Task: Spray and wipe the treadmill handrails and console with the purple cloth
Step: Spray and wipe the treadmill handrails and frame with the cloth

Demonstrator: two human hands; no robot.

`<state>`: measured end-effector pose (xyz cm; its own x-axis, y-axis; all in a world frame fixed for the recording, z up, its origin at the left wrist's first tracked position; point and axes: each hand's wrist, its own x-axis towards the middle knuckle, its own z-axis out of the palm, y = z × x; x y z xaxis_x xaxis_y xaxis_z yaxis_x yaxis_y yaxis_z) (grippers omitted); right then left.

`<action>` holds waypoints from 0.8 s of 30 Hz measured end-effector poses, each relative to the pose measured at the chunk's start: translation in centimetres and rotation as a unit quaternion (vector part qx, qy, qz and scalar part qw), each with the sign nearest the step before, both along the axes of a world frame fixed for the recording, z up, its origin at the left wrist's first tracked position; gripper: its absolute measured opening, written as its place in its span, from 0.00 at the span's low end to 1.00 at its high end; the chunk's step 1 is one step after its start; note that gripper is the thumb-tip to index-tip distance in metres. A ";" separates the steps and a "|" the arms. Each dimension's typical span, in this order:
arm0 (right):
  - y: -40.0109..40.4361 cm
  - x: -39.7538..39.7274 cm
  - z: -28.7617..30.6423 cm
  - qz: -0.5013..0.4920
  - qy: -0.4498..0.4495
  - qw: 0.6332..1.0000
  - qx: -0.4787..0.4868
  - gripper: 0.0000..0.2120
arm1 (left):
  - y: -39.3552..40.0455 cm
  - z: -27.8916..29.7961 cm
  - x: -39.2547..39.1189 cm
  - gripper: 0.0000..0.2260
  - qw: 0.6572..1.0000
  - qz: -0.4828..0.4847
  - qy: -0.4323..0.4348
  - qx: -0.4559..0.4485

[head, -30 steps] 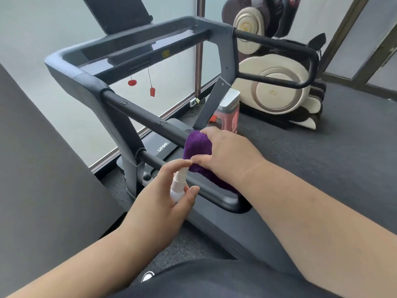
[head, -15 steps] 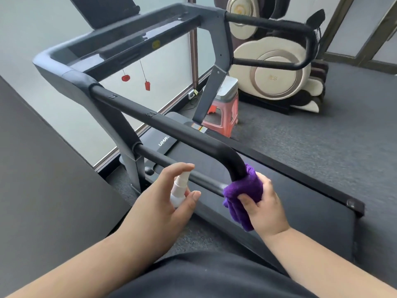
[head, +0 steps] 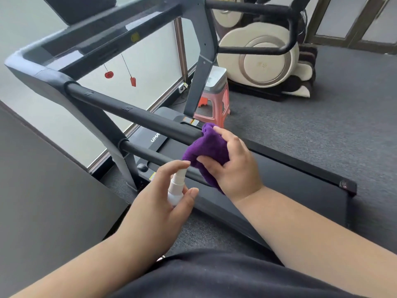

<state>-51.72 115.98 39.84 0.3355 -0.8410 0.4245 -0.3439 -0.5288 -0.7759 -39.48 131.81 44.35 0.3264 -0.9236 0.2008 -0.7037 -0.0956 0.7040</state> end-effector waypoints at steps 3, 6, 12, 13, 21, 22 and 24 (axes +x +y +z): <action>0.5 -1.8 -3.1 0.010 -0.044 0.998 0.046 0.33 | -0.1 -0.8 -0.9 0.19 1.000 -0.016 0.002 0.018; 1.3 -3.0 -6.2 -0.007 -0.034 0.994 0.102 0.35 | -0.1 -1.4 -1.1 0.19 0.999 -0.023 -0.010 0.033; 0.9 -5.3 -7.9 0.026 0.014 0.990 0.140 0.27 | -0.5 -1.2 -1.0 0.19 0.999 -0.023 -0.011 0.031; 0.8 -5.6 -7.5 0.022 0.011 0.991 0.134 0.26 | -0.6 -1.0 -1.0 0.19 0.999 -0.023 -0.010 0.027; -0.4 -4.3 -0.9 -0.022 -0.221 0.974 0.049 0.22 | -0.4 0.0 -0.4 0.20 1.000 0.001 0.007 -0.003; -0.6 -3.7 -0.2 -0.017 -0.210 0.976 0.049 0.22 | -0.2 0.0 -0.4 0.20 1.000 0.005 0.006 -0.002; -0.7 -2.2 0.4 0.002 -0.136 0.990 0.038 0.22 | 0.0 -0.2 -0.2 0.19 1.000 0.012 0.010 0.001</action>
<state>-53.96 115.31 40.25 0.2214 -0.8730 0.4345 -0.1149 -0.4659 -0.8774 -39.70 131.85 44.14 0.3517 -0.9163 0.1918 -0.6868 -0.1134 0.7179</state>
